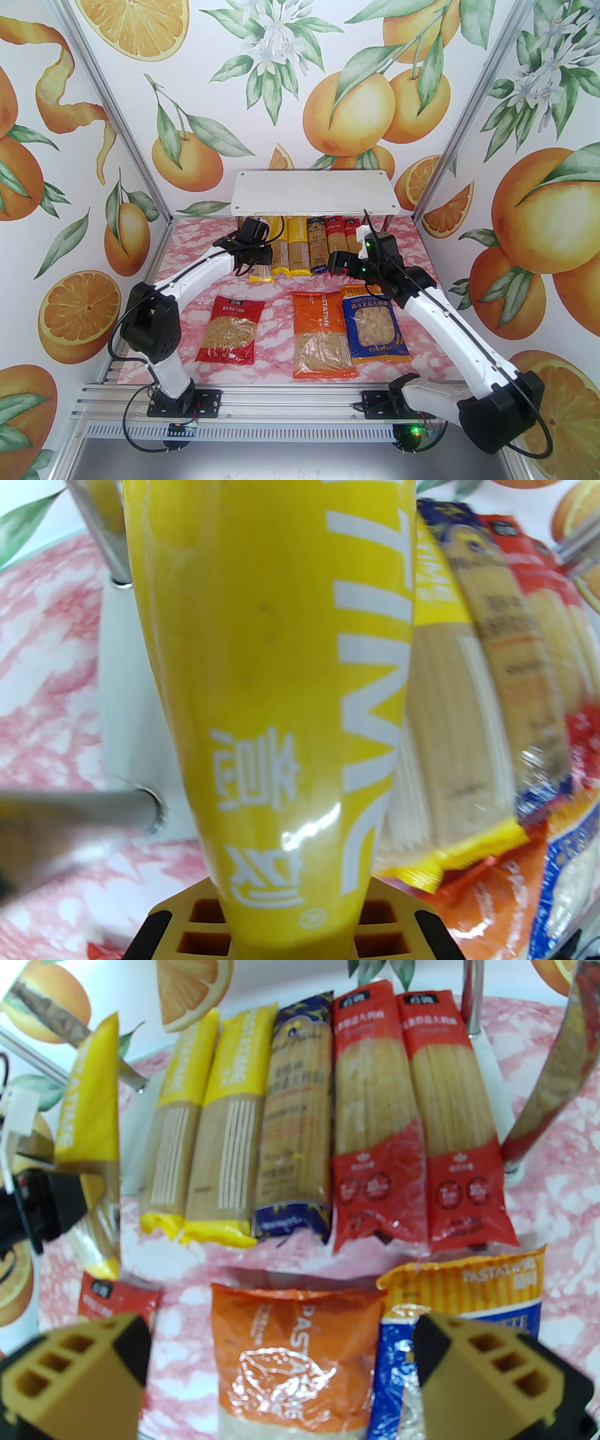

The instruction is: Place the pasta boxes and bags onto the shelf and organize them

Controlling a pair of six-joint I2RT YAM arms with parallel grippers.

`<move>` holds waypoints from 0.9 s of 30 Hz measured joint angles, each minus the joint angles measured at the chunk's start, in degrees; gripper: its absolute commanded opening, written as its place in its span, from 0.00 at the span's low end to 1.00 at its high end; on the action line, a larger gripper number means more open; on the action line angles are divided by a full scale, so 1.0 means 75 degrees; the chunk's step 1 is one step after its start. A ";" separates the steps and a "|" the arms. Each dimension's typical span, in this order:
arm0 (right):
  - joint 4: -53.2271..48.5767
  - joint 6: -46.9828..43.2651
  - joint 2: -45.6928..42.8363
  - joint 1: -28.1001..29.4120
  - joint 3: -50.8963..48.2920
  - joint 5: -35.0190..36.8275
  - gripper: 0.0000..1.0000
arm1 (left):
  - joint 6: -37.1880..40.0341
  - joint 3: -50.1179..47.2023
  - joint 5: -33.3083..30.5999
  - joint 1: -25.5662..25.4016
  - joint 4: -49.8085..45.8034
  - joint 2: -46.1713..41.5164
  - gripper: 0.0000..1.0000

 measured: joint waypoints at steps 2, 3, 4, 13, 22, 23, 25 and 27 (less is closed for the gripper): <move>0.0000 0.0000 0.0058 0.0000 0.0012 -0.0015 0.98 | 0.0067 0.0085 -0.0099 0.0052 -0.0003 0.0152 0.00; 0.0003 0.0000 0.0082 0.0000 0.0020 -0.0017 0.98 | 0.0114 0.0137 -0.0143 0.0070 -0.0006 0.0224 0.00; 0.0003 -0.0003 0.0114 0.0000 0.0032 -0.0020 0.98 | 0.0140 0.0195 -0.0192 0.0073 -0.0009 0.0303 0.00; 0.0178 0.0000 0.0326 0.0000 0.0096 -0.0160 0.98 | 0.0187 0.0612 -0.0530 0.0050 -0.0009 0.0953 0.00; 0.0254 0.0000 0.0367 0.0000 0.0096 -0.0248 0.98 | 0.0093 0.0688 -0.1067 0.0015 -0.0009 0.1037 0.00; 0.0256 0.0000 0.0382 0.0000 0.0096 -0.0256 0.98 | 0.0064 0.0761 -0.1131 0.0009 -0.0017 0.1090 0.00; 0.0262 0.0000 0.0382 0.0000 0.0096 -0.0277 0.98 | 0.0012 0.0982 -0.1247 0.0009 -0.0122 0.1265 0.00; 0.0265 -0.0003 0.0382 0.0000 0.0096 -0.0277 0.98 | -0.0044 0.1241 -0.1332 0.0009 -0.0248 0.1492 0.01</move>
